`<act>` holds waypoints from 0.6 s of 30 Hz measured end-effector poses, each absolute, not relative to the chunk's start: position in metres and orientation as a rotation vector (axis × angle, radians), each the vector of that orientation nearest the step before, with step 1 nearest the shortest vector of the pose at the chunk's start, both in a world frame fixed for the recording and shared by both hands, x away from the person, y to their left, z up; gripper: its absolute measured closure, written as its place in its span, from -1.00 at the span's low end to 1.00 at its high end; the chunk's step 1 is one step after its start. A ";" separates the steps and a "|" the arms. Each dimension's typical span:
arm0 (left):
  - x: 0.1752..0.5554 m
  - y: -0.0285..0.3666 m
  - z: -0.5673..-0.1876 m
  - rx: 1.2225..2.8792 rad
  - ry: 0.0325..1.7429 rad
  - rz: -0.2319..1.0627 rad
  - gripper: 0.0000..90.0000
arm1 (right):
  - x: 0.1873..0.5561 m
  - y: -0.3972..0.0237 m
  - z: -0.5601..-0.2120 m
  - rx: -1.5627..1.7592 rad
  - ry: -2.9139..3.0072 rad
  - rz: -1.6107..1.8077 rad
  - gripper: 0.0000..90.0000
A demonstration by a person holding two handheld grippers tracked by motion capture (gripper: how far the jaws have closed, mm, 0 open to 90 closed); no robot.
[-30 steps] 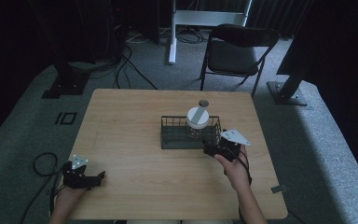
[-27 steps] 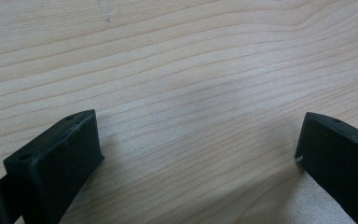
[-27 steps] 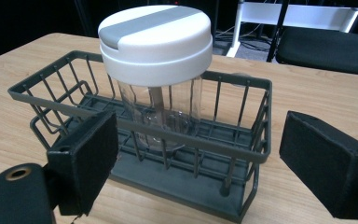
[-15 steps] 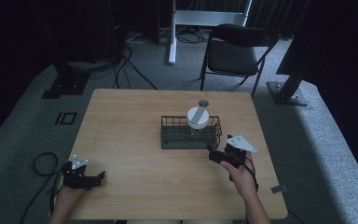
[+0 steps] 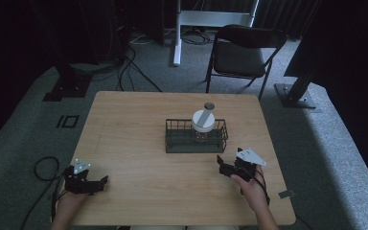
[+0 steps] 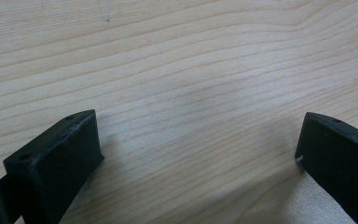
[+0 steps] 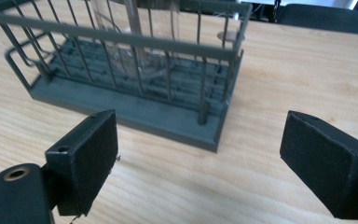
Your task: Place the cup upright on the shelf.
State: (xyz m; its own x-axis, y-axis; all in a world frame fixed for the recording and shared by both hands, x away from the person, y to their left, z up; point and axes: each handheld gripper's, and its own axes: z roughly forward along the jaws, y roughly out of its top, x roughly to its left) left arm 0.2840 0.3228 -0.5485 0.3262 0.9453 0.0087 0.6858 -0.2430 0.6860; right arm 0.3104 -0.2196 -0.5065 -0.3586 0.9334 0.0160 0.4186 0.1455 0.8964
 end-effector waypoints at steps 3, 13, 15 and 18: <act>0.284 0.323 -0.549 2.013 1.430 0.578 -1.00 | 0.310 -0.224 -0.514 1.300 1.874 1.149 -0.76; 0.284 0.323 -0.548 2.016 1.429 0.578 -1.00 | 0.308 -0.236 -0.528 1.361 1.896 1.094 -0.76; 0.284 0.323 -0.548 2.016 1.429 0.578 -1.00 | 0.308 -0.239 -0.530 1.385 1.886 1.078 -0.76; 0.284 0.323 -0.548 2.015 1.429 0.578 -1.00 | 0.308 -0.242 -0.532 1.404 1.888 1.051 -0.76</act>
